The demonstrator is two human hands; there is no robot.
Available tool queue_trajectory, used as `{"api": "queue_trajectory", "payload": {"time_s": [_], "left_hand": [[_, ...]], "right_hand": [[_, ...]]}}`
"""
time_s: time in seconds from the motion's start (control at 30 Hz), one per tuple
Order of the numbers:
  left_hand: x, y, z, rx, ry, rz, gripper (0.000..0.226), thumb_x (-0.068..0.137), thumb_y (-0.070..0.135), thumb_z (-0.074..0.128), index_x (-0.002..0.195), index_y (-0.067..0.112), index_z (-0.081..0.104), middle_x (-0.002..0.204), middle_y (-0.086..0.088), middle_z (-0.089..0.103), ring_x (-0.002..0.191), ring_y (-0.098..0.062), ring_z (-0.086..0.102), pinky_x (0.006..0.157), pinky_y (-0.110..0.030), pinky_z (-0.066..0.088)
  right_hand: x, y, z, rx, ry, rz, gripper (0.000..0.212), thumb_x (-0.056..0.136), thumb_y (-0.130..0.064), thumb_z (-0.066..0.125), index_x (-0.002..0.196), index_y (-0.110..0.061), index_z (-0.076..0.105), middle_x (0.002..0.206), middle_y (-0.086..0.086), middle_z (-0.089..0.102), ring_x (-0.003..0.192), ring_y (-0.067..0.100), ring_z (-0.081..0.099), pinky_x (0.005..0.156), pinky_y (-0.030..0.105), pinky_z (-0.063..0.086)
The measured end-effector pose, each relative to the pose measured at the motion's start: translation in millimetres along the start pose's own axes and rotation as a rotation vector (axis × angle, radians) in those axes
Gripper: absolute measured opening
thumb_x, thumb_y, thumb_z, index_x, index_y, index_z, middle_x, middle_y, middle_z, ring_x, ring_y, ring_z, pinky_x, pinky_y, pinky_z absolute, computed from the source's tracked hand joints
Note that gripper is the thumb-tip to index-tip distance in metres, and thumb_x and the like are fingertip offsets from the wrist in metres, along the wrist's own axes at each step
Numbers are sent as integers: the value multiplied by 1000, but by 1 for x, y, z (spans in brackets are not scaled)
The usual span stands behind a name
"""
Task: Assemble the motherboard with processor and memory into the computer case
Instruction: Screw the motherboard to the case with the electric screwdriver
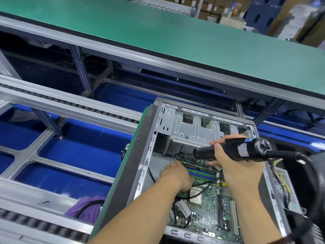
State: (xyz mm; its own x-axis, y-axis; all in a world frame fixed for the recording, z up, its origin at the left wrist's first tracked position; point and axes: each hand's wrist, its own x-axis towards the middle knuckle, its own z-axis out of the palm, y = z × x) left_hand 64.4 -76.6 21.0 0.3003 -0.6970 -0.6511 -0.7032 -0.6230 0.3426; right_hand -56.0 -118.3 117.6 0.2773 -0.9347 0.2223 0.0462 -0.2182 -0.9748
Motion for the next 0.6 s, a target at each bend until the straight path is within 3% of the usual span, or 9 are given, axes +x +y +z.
{"api": "queue_trajectory", "payload": {"time_s": [0.23,0.43,0.57,0.6], "left_hand": [[0,1,-1,4,22,4,89,97,50,47,156,2,0,161,-16,14,144,-34,25,113,-45,32],[1,-1,0,-93,140,10,61,100,46,45,145,6,31,144,-15,41,130,-33,43,101,-43,42],[0,-1,0,-57,206,34,48,102,39,47,139,13,34,134,-15,48,121,-33,49,89,-42,46],[-1,-2,-1,-28,216,45,45,101,35,49,138,15,35,133,-14,49,119,-33,51,86,-42,46]], "right_hand": [[0,-1,0,27,-36,-26,24,83,12,72,83,-11,69,81,12,71,78,26,73,51,36,60],[0,4,-1,13,-30,-31,15,85,7,73,92,-5,69,84,11,72,80,26,73,54,41,62],[8,4,-15,-157,-249,87,15,89,-32,75,101,-25,70,89,2,73,81,28,74,63,30,60],[7,3,-12,-170,-257,97,16,88,-32,76,102,-25,70,90,1,73,81,29,73,64,31,61]]}}
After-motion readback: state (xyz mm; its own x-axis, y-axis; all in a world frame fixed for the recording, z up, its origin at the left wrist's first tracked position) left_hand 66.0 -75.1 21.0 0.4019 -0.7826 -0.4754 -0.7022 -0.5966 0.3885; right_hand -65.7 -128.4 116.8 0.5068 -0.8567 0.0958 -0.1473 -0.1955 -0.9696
